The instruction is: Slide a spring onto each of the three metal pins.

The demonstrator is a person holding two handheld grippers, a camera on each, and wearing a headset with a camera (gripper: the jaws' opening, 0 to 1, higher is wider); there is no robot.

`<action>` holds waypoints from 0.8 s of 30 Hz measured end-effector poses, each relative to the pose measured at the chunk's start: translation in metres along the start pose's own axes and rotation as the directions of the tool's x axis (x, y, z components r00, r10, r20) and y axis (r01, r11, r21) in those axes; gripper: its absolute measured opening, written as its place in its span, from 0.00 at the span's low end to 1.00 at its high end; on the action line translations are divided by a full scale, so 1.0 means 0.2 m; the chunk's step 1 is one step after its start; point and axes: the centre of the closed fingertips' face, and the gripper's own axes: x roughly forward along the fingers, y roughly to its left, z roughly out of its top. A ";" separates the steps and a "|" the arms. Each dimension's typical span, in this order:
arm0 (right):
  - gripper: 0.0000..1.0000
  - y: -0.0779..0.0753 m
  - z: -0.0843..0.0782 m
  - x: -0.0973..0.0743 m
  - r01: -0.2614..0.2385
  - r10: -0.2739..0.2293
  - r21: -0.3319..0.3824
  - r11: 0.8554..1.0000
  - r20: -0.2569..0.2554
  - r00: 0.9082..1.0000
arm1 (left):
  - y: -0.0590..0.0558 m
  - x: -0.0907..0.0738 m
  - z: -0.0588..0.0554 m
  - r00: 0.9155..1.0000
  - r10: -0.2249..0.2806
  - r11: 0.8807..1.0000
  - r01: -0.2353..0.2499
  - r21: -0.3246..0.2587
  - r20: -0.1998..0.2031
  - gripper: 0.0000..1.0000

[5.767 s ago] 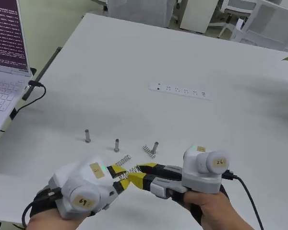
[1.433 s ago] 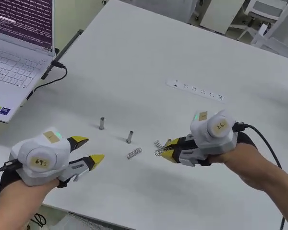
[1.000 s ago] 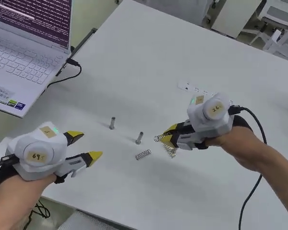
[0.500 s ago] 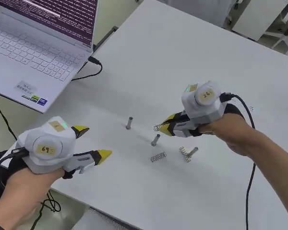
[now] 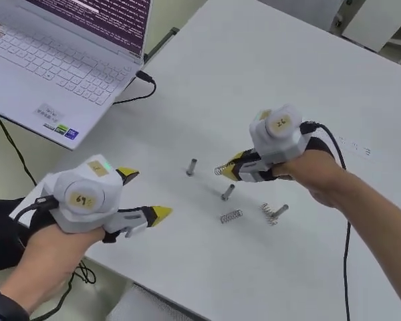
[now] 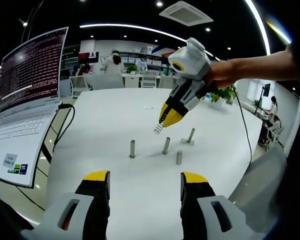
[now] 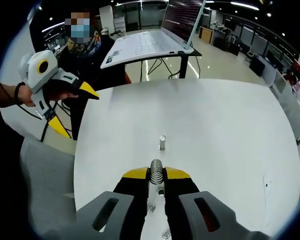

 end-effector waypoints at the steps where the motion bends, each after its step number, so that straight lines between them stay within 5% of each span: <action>1: 0.09 0.00 0.01 0.01 0.000 0.000 -0.002 1.000 0.000 1.000 | 0.00 0.00 0.00 1.000 -0.001 1.000 0.001 0.000 -0.001 0.52; 13: 0.09 -0.03 0.11 0.12 -0.001 0.001 -0.025 1.000 -0.020 1.000 | -0.02 0.01 -0.01 1.000 -0.014 1.000 0.014 -0.006 -0.006 0.52; 24: 0.09 -0.03 0.10 0.20 0.001 -0.002 -0.018 1.000 -0.056 0.998 | -0.01 0.02 -0.03 1.000 -0.014 1.000 0.014 -0.018 -0.008 0.52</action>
